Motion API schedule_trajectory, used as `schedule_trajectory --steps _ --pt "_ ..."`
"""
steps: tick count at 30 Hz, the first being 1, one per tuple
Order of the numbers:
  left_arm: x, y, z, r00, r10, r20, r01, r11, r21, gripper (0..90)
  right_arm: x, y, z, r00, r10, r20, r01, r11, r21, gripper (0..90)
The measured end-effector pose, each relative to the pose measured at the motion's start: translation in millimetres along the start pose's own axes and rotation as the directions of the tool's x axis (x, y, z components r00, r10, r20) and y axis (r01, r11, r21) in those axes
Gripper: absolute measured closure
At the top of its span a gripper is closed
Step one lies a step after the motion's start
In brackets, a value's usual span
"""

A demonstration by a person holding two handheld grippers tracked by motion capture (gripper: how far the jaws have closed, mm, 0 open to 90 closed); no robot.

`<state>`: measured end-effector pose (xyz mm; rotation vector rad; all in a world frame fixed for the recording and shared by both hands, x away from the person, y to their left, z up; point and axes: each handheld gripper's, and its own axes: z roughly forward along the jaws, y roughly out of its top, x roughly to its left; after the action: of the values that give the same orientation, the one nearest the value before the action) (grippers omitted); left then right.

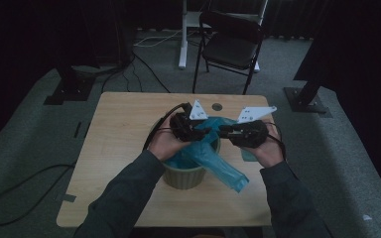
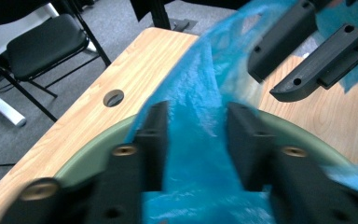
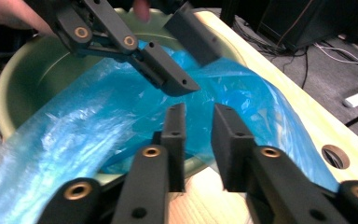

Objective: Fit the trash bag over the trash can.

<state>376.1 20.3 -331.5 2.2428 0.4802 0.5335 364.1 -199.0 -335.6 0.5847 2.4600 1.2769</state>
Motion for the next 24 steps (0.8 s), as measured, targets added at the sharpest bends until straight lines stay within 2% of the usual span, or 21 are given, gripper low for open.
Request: schedule_trajectory --steps 3,6,12,18,24 --pt "-0.3 1.1 -0.4 1.0000 0.003 -0.006 -0.003 1.0000 -0.001 80.7 -1.3 -1.0 1.8 0.9999 0.010 0.008 -0.010 1.000 0.000 68.4" --pt "0.1 0.5 -1.1 0.9999 0.006 -0.012 -0.006 1.0000 0.001 88.4 -2.6 -1.7 5.1 0.9997 0.018 0.018 -0.018 1.000 0.005 65.7" --pt "0.1 0.2 -5.3 0.9996 0.016 -0.022 -0.016 0.9999 -0.006 89.6 -4.8 -1.3 10.7 0.9989 0.026 0.039 -0.027 1.000 0.010 62.3" --pt "0.5 -1.2 -9.7 0.9994 0.022 -0.027 -0.022 0.9997 -0.006 89.6 -11.1 -0.7 24.9 0.9967 0.064 0.050 -0.066 0.997 0.034 60.2" --pt "5.9 -5.6 -18.0 0.9989 0.011 -0.045 -0.011 0.9999 -0.010 89.6 -13.4 -2.1 33.8 0.9962 0.079 0.036 -0.081 0.995 0.063 69.0"
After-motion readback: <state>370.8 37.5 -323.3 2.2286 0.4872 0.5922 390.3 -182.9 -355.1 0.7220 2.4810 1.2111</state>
